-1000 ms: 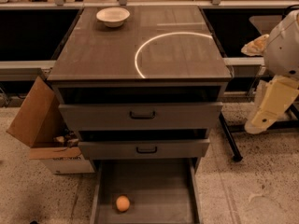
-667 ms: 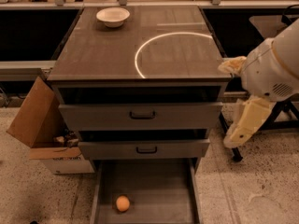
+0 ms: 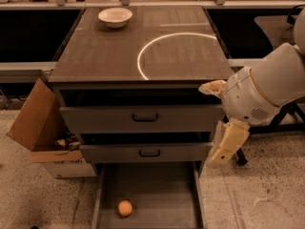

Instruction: Pick orange from bottom drawer and place on counter

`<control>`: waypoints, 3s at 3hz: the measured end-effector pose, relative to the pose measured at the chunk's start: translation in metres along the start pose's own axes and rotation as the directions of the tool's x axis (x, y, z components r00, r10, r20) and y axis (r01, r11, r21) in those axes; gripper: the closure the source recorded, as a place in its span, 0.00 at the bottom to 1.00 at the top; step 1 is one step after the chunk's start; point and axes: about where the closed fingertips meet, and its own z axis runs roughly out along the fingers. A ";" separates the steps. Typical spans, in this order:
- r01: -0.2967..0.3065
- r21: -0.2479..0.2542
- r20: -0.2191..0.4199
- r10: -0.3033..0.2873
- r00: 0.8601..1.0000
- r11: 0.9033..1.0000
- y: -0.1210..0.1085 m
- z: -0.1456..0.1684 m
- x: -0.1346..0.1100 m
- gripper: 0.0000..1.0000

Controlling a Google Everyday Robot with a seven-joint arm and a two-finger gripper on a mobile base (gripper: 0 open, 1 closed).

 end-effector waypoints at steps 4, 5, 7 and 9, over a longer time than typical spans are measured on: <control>0.095 -0.149 0.290 -0.048 0.956 0.984 0.025 0.202 0.003 0.00; 0.095 -0.149 0.290 -0.048 0.956 0.984 0.025 0.202 0.003 0.00; 0.119 -0.211 0.225 -0.070 0.972 0.970 0.040 0.301 0.024 0.00; 0.095 -0.221 0.240 -0.041 0.970 0.971 0.046 0.369 0.037 0.00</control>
Offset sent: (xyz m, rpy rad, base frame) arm 0.0116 0.0672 -0.1287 0.2750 0.0314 0.1823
